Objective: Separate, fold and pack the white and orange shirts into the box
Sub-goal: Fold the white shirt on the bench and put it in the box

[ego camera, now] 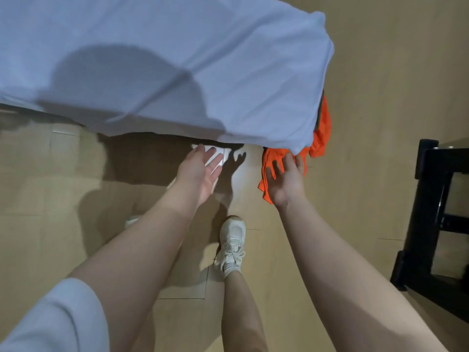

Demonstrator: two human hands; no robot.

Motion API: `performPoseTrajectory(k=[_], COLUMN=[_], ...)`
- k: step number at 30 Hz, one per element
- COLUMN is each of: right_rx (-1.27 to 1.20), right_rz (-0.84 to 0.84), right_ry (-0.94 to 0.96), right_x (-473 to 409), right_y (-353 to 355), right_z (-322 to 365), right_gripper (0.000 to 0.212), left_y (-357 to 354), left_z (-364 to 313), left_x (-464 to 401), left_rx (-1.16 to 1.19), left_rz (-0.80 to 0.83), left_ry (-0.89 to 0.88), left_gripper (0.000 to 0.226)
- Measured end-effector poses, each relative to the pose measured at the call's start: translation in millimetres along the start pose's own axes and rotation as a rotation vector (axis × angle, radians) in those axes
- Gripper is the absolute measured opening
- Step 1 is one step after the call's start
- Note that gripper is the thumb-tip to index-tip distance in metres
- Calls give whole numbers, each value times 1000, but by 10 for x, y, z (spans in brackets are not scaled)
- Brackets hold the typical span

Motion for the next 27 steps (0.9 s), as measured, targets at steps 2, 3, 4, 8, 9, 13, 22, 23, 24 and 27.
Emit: performPoseTrajectory(k=[2, 3, 4, 8, 9, 13, 22, 23, 24, 27], right_rx=[30, 55, 92, 289, 323, 434, 528, 468, 417, 436], right_rz=[49, 54, 54, 85, 76, -57, -83, -64, -43, 81], right_ry=[56, 85, 120, 314, 361, 565, 674, 638, 587, 438], right_x=[-5, -7, 3, 156, 202, 318, 215, 200, 172, 108], right_y=[32, 50, 66, 77, 62, -14, 127, 193, 256, 330], right_z=[169, 236, 291, 349, 353, 477, 742, 793, 821, 733], right_gripper=[33, 25, 17, 18, 22, 37, 21, 23, 23, 14], left_y=[-154, -223, -285, -475, -509, -583, -486, -472, -452, -376], left_z=[130, 183, 228, 291, 290, 258, 292, 302, 318, 373], left_x=[38, 50, 58, 137, 159, 211, 335, 379, 414, 440], left_rx=[20, 30, 46, 137, 146, 126, 274, 311, 335, 328], left_rz=[12, 20, 25, 5, -3, -7, -25, -16, -11, -16], left_ry=[13, 22, 32, 40, 31, 0, 15, 17, 15, -15], left_gripper=[46, 47, 49, 51, 50, 47, 14, 11, 10, 8])
Point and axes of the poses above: each hand's wrist, its own x-axis away from the middle knuckle, its own y-axis out of the back of the hand, z = x × y, the point moved 3 cm from there along -x, towards the middle knuckle, and after that the axes turned 10 degrees about -z, right-handed, at the moved point
